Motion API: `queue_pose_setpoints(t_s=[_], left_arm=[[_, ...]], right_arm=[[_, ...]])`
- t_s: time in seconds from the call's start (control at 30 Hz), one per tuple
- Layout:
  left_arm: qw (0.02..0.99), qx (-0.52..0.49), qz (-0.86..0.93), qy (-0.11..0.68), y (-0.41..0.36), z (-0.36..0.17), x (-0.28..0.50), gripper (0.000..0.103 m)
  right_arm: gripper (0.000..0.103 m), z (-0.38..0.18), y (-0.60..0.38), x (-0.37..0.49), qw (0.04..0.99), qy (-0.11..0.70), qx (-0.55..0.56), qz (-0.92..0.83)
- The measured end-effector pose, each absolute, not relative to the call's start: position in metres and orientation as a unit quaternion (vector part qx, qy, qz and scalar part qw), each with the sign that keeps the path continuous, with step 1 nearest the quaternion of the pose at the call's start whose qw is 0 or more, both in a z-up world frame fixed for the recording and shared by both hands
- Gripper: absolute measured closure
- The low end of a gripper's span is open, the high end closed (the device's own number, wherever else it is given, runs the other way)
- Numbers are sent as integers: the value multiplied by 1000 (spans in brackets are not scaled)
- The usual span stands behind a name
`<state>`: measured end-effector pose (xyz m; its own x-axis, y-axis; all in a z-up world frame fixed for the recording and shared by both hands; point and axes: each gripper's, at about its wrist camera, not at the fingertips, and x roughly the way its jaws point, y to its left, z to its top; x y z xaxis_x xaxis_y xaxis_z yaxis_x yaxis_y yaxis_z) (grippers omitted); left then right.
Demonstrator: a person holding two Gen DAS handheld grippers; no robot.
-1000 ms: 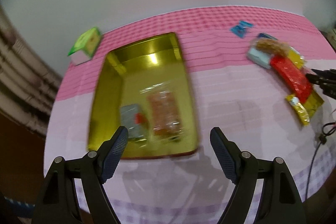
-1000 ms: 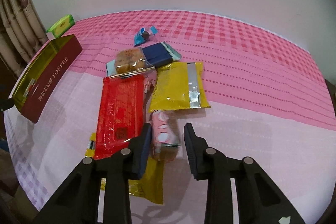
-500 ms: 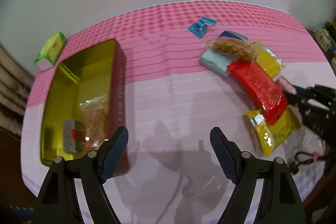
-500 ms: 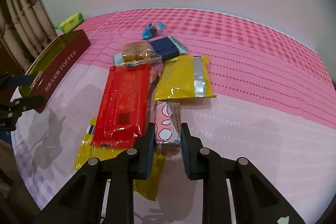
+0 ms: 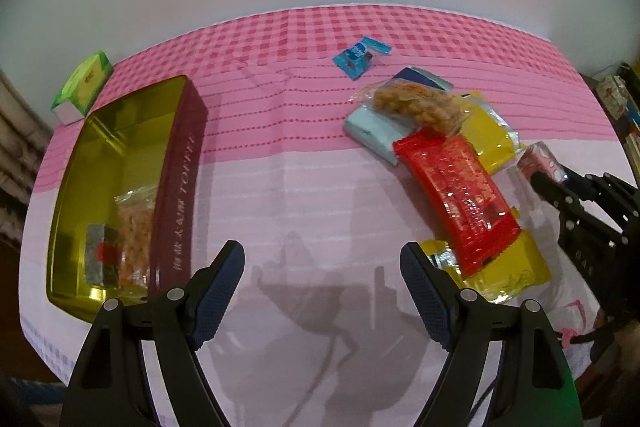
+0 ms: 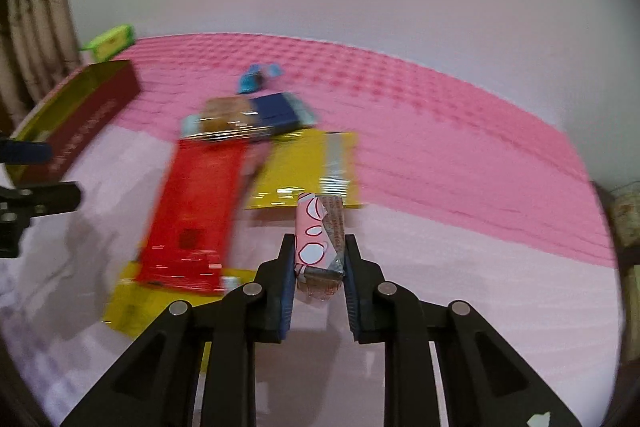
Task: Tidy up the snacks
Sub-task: 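Grasp the pink-patterned bar with the right tool and lift it, then grasp the red wrapper with the left tool while the right tool holds the pink bar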
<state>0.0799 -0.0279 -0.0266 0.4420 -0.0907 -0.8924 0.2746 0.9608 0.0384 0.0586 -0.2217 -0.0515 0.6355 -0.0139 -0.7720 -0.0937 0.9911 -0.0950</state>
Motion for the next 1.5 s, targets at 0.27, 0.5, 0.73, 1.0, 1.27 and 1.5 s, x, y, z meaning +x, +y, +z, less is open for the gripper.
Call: queue_pose_setpoints(t_s=[0.27, 0.5, 0.73, 1.0, 1.27, 1.5], left_arm=[[840, 87, -117, 522, -43, -31, 81, 23], [841, 85, -124, 519, -57, -28, 83, 23], [839, 86, -131, 521, -70, -30, 83, 23], [837, 81, -148, 521, -83, -32, 83, 23], [831, 57, -174, 525, -103, -33, 90, 22], [825, 42, -153, 542, -119, -44, 104, 16]], right_arm=[[84, -66, -259, 56, 901, 430, -48, -34], [83, -69, -267, 55, 906, 422, -32, -29], [84, -73, -271, 56, 907, 419, -21, -26], [84, -72, -285, 54, 906, 419, -5, -52], [84, -72, -286, 56, 905, 423, -4, -50], [83, -73, -287, 58, 903, 427, -2, -48]])
